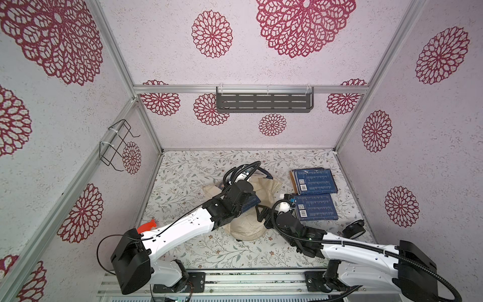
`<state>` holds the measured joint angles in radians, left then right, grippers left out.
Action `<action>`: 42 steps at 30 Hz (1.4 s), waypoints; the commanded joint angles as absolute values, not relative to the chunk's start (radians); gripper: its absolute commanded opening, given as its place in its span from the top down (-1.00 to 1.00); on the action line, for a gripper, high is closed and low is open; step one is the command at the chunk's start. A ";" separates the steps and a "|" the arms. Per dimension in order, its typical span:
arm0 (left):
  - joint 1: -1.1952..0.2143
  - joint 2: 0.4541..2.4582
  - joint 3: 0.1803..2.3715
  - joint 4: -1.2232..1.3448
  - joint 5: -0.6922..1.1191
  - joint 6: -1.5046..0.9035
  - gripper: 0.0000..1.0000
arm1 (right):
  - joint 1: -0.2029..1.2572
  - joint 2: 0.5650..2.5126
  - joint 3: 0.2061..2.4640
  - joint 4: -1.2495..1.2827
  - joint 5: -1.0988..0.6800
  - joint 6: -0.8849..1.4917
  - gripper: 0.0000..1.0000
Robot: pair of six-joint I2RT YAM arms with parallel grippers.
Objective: Take out the books from the canvas bag
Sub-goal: Pick up the book from the canvas bag.
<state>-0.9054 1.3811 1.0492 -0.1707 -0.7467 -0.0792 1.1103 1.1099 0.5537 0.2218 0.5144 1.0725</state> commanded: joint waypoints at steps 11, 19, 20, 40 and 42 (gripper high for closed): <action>-0.917 1.366 1.063 -0.142 -0.753 -0.091 1.00 | 1.197 0.984 0.604 0.154 0.608 1.146 -0.83; -0.917 1.377 1.074 -0.156 -0.777 -0.091 1.00 | 1.241 0.901 0.580 0.041 0.701 1.180 -0.83; -0.917 1.378 1.075 -0.156 -0.782 -0.091 1.00 | 1.242 0.899 0.585 0.029 0.703 1.176 -0.83; -0.915 1.355 1.060 -0.136 -0.784 -0.114 1.00 | 1.271 1.231 0.686 0.226 0.537 1.169 -0.80; -0.915 1.350 1.055 -0.126 -0.784 -0.113 1.00 | 1.273 1.281 0.698 0.229 0.530 1.202 -0.80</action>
<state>-0.9054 1.3819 1.0557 -0.1699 -0.7757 -0.0948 1.2644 1.2499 0.6643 0.1741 0.5434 1.1469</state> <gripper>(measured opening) 0.067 0.902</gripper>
